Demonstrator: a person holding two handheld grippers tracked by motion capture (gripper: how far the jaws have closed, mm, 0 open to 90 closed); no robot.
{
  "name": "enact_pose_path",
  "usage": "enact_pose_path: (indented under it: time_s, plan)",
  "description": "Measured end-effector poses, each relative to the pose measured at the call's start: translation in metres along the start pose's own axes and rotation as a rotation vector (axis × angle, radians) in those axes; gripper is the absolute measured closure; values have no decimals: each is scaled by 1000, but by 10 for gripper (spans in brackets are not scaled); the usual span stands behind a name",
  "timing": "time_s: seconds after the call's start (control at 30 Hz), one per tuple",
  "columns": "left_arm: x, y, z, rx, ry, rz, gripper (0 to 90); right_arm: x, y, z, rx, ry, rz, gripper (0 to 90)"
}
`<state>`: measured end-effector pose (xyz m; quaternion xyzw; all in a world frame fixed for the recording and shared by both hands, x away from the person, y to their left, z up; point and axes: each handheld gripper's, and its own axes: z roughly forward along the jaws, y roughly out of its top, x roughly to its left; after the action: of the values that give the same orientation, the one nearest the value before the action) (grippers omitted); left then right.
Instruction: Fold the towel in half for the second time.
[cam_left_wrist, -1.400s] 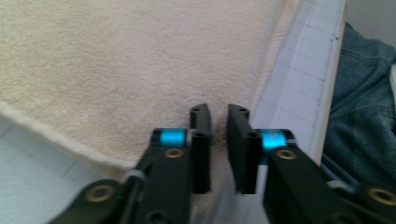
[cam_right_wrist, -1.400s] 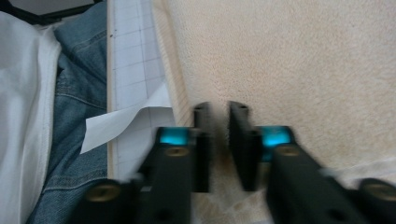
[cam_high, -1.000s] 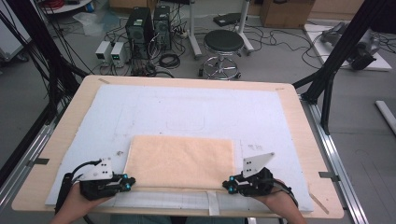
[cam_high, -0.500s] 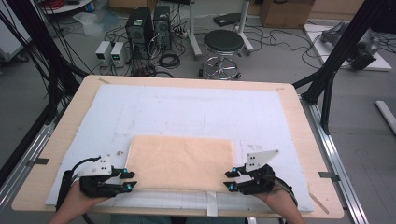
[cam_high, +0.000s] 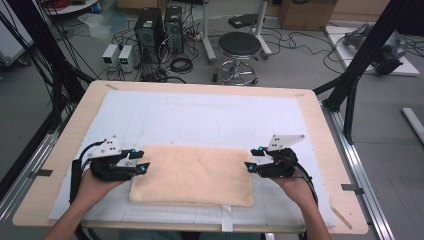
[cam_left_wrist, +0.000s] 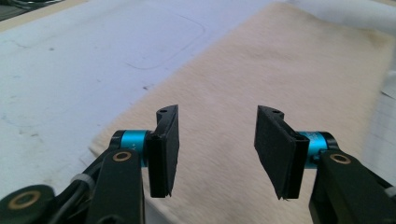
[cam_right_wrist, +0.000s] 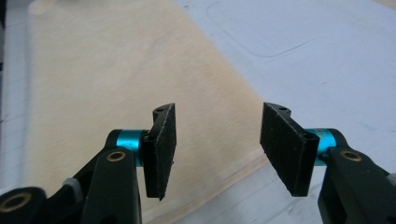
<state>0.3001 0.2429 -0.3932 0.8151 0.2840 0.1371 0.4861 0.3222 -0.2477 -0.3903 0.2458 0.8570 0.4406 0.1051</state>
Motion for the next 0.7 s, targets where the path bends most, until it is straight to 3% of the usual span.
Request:
enact_pose_path:
  time_s: [0.1,0.2,0.33,0.4,0.7]
  plan:
    - [11,3,7,-5,41,4,515,-11,5,8,17,-21,2,432]
    - [22,5,16,-15,68,-25,509,-21,4,17,31,-38,-4,406]
    - [39,2,26,-12,66,-95,487,-29,0,29,52,-32,13,369]
    - [47,-2,33,15,67,-120,482,-30,-2,35,64,-36,8,358]
    - [51,-10,46,105,50,-131,437,-32,-8,57,121,-7,8,331]
